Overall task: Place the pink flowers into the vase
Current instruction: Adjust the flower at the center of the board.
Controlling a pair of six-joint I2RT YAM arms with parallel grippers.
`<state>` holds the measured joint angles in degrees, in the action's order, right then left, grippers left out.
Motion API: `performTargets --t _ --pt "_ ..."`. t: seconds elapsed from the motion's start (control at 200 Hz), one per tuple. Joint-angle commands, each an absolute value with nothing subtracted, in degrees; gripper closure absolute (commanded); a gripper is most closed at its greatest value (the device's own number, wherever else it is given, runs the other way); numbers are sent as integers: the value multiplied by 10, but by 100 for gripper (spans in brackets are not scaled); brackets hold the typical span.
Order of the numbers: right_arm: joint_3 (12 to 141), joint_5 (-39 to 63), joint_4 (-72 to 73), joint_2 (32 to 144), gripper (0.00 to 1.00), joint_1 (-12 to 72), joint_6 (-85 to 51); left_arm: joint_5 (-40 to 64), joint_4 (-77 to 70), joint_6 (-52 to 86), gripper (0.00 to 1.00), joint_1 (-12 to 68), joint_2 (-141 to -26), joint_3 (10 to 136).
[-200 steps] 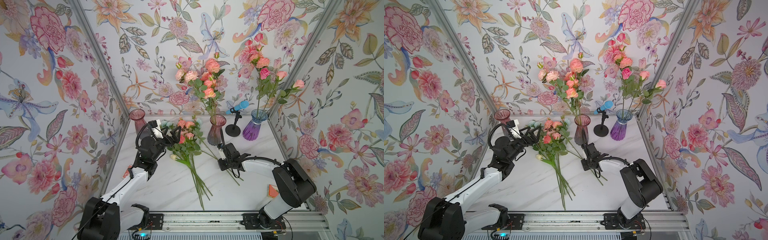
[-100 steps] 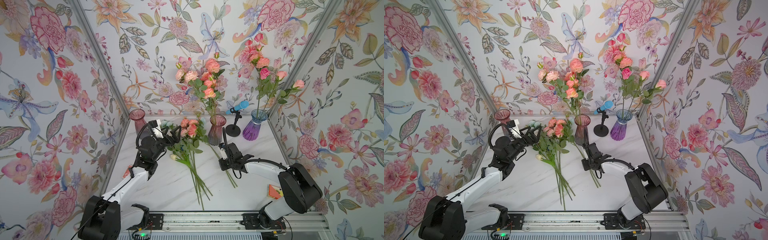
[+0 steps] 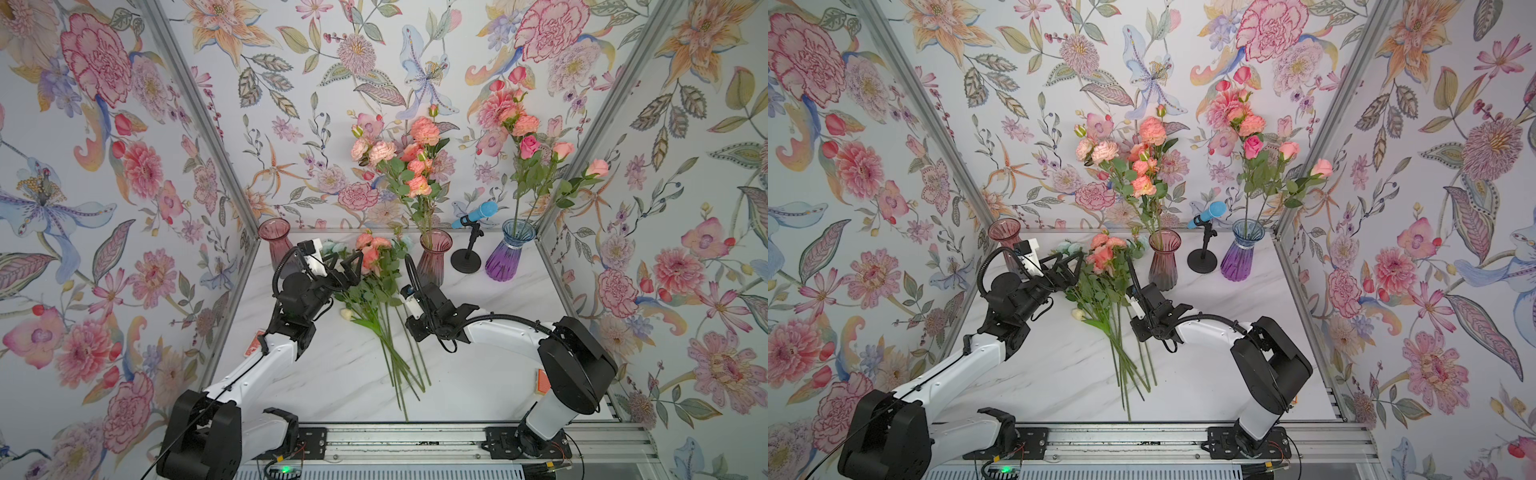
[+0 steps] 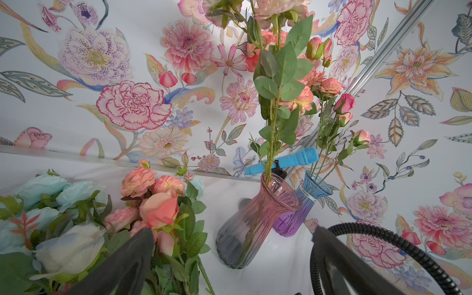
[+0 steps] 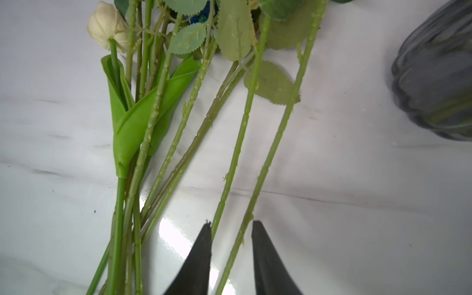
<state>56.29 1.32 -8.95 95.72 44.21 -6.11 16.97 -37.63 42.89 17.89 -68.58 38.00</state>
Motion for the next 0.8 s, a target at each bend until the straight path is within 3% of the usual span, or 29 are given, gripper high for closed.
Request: performTargets --t 0.0,0.455,0.796 --pt "565 26 -98 958 66 427 -58 173 -377 425 0 175 -674 372" --pt "548 62 -87 993 67 412 -78 179 -396 436 0 174 -686 369" --pt "549 58 -76 1033 81 413 -85 177 -384 428 0 174 -680 369"
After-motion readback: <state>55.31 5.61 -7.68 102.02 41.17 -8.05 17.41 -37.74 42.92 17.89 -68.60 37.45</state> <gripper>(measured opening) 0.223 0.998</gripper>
